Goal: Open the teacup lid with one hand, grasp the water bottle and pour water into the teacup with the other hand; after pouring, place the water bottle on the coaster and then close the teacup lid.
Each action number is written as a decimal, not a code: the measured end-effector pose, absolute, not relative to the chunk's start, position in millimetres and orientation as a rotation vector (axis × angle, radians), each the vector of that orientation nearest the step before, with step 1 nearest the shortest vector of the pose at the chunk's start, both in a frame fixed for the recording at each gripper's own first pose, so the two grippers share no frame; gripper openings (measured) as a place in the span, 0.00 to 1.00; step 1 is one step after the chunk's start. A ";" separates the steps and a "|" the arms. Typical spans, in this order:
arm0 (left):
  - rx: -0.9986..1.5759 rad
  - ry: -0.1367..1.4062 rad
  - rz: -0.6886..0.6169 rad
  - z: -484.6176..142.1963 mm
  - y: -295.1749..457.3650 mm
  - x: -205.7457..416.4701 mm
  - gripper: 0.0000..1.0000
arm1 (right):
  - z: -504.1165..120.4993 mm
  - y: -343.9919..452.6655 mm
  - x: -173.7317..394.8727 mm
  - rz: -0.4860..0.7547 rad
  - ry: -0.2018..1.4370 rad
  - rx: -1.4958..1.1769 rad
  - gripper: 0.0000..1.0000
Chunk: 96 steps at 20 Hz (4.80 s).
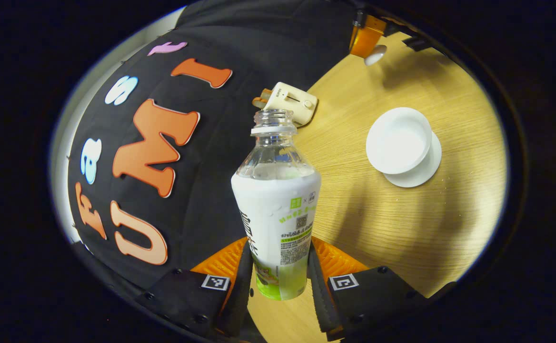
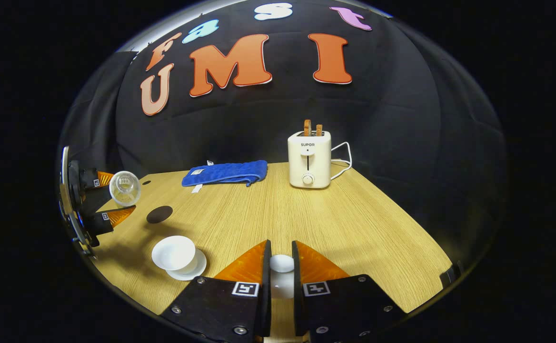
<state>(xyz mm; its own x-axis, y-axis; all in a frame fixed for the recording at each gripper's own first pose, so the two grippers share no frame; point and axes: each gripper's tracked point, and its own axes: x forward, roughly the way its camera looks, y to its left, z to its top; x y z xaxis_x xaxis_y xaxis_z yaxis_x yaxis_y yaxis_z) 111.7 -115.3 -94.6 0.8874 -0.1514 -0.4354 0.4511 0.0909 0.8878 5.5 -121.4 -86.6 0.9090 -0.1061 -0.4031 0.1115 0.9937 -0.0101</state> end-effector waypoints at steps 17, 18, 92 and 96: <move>1.837 0.165 -0.554 -91.5 -129.7 105.5 0.61 | -82.4 -121.8 3.9 -0.104 0.415 -0.008 0.19; 1.860 0.165 -0.565 -92.6 -132.5 105.9 0.60 | -82.4 -121.3 3.6 -0.103 0.416 -0.009 0.19; 0.124 0.362 -0.318 -99.9 -59.5 205.6 0.61 | -99.6 -86.8 30.5 -0.034 0.476 -0.019 0.19; 0.103 0.398 -0.334 -123.4 -60.1 211.2 0.59 | -104.2 -90.7 32.4 -0.043 0.487 -0.017 0.19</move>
